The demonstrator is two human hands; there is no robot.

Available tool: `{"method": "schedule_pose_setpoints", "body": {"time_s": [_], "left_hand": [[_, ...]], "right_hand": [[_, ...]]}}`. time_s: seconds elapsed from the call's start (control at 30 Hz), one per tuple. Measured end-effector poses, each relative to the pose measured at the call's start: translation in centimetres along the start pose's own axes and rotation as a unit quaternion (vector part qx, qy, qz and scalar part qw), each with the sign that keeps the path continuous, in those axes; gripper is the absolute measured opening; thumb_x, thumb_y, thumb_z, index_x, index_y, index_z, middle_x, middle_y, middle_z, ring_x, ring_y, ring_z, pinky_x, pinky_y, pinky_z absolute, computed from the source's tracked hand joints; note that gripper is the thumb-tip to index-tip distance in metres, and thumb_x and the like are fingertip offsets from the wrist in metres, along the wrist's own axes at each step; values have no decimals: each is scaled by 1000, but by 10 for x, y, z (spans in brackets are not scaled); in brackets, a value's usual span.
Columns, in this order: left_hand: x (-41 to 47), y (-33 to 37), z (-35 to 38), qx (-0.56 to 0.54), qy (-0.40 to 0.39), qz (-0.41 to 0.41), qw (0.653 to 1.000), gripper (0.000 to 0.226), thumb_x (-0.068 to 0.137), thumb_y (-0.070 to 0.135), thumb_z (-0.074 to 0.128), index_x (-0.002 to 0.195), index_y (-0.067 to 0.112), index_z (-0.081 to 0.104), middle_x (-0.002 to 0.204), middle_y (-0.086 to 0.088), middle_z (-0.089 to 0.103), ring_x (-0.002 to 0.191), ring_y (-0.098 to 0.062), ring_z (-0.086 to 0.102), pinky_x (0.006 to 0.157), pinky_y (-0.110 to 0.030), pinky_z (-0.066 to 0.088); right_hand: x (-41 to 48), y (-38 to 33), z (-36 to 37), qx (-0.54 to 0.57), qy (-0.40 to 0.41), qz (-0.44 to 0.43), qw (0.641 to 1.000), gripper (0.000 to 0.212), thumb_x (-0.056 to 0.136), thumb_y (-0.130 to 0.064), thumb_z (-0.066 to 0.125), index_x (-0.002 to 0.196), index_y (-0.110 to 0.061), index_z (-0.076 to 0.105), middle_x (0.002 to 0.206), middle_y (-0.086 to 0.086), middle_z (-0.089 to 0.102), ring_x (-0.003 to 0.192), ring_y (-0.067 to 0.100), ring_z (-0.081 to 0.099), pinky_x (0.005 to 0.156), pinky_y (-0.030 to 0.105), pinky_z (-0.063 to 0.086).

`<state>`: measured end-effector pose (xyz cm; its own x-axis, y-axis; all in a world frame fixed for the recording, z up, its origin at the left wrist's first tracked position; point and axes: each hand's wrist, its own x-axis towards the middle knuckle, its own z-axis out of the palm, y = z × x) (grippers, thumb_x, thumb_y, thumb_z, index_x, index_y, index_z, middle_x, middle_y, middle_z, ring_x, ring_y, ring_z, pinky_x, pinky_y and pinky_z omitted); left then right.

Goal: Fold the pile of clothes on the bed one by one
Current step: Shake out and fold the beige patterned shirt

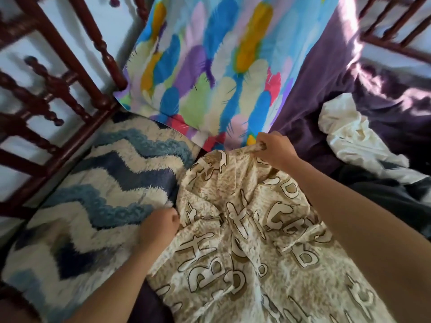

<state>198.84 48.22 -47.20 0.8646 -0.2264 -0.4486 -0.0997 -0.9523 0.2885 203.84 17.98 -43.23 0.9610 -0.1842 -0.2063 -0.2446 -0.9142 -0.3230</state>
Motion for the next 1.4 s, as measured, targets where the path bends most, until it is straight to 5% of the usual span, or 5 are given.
{"method": "schedule_pose_setpoints", "body": {"time_s": [0.43,0.6,0.9,1.23,1.4], "left_hand": [[-29,-47,-44,-477,122,-133,860,32,85,-10,53,89,21,63,106,-7,63,94,-18,58,82,-31,41],[-96,-21,-51,-331,247,132,901,32,87,6,52,90,37,61,87,26,59,82,13,53,72,-2,40],[-178,29,67,-27,-58,441,895,32,71,39,47,89,42,74,79,28,67,77,3,64,60,-16,55],[-153,33,86,-85,-276,384,877,33,88,41,45,117,25,54,95,14,60,79,-1,52,86,-18,44],[-129,16,65,-11,-8,281,960,31,68,32,76,96,21,70,106,3,65,97,-15,63,74,-34,57]], "right_hand": [[-18,-7,-16,-121,-45,-9,992,22,86,-8,49,105,-16,57,98,15,59,99,33,51,87,37,33],[-58,19,-26,-129,224,-162,952,13,66,-3,42,61,1,54,60,16,58,67,33,58,57,36,45],[-139,121,-8,-435,-162,-78,882,44,91,-31,45,134,-26,41,135,1,43,130,24,31,98,35,31],[-134,87,7,-332,-182,8,926,58,93,-21,44,146,-21,20,157,10,3,145,25,2,113,43,15],[-110,48,21,-337,-164,-125,919,52,90,-12,45,140,-24,34,157,8,9,145,23,6,112,42,17]]}}
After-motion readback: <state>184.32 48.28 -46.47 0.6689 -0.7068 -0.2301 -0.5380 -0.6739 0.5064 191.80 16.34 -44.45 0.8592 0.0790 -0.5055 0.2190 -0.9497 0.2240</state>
